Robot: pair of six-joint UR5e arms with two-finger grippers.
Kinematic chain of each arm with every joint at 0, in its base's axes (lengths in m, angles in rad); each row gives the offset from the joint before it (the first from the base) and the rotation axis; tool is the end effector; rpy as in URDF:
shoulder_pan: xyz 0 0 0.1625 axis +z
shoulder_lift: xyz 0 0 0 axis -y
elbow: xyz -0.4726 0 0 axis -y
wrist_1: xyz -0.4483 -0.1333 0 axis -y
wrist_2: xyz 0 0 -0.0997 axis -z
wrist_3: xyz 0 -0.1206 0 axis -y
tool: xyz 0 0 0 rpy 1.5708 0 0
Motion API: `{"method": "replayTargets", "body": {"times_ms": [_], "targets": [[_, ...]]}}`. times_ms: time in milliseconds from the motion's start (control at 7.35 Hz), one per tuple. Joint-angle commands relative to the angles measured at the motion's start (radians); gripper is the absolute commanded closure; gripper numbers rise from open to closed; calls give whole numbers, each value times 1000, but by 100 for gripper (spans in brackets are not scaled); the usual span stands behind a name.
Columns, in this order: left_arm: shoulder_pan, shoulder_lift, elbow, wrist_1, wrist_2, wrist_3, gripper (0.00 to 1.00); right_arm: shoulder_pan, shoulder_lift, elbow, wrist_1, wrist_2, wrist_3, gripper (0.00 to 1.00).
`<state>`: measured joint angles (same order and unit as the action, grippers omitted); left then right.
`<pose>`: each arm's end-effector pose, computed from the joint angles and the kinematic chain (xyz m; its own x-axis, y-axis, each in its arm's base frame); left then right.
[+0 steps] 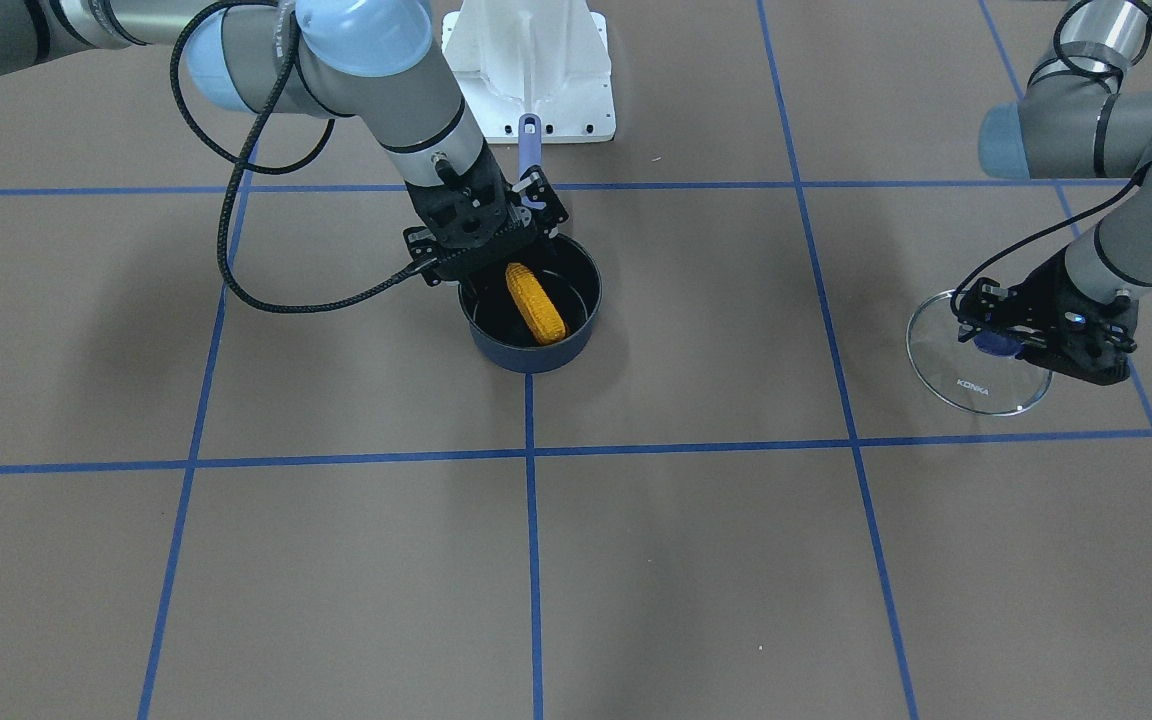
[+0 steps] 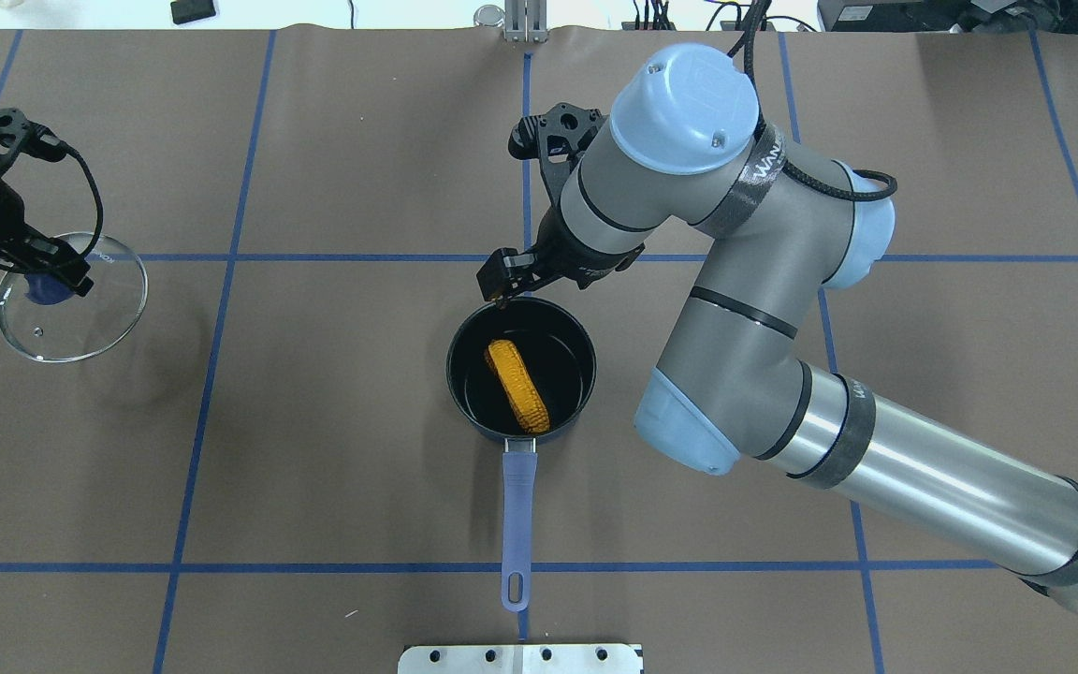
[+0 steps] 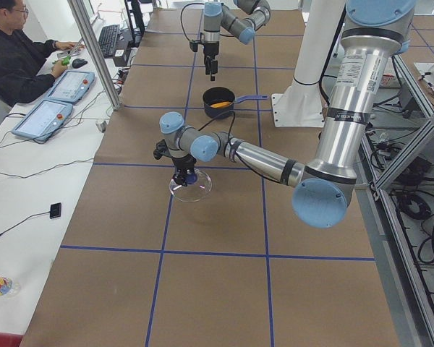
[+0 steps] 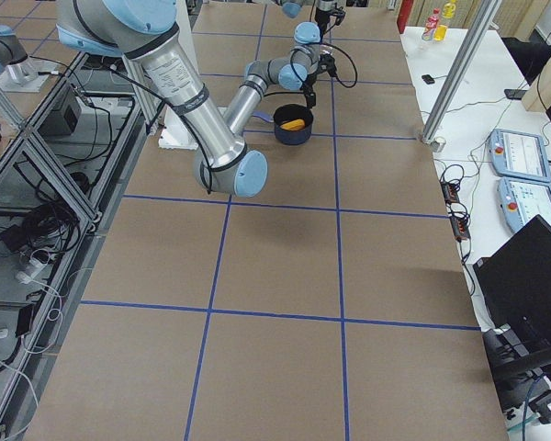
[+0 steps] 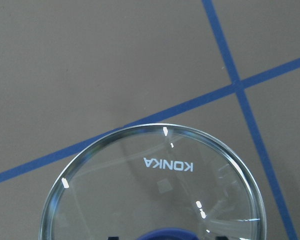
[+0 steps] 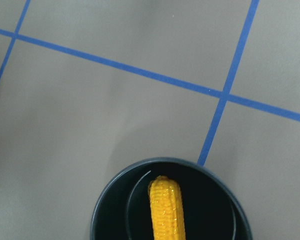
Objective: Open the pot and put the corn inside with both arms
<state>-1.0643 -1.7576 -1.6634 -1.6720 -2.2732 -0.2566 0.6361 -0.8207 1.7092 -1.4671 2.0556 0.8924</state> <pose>0.2647 -0.5913 0.5517 0.6473 0.3551 -0.6745 -0.2958 0.9325 0.2071 -0.5565 -0.5068 0.1352 0.4754 -0.3392 0.8118 0.1112 0.9385 0.3270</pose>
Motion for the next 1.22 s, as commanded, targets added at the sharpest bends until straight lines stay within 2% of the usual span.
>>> {"method": "replayTargets", "body": {"times_ms": [0, 272, 408, 544, 1088], "targets": [[6, 10, 34, -6, 0, 0, 36, 13, -6, -3, 2, 5, -15, 0], [9, 3, 57, -15, -20, 0, 36, 13, -12, -3, 2, 5, -24, 0], [10, 1, 65, -29, -75, 0, 36, 13, -12, -3, 2, 5, -24, 0], [10, 1, 71, -29, -89, 0, 36, 13, -14, -3, 2, 3, -26, 0], [10, -19, 115, -32, -89, -4, 35, 11, -20, -3, 2, 3, -41, 0]]}}
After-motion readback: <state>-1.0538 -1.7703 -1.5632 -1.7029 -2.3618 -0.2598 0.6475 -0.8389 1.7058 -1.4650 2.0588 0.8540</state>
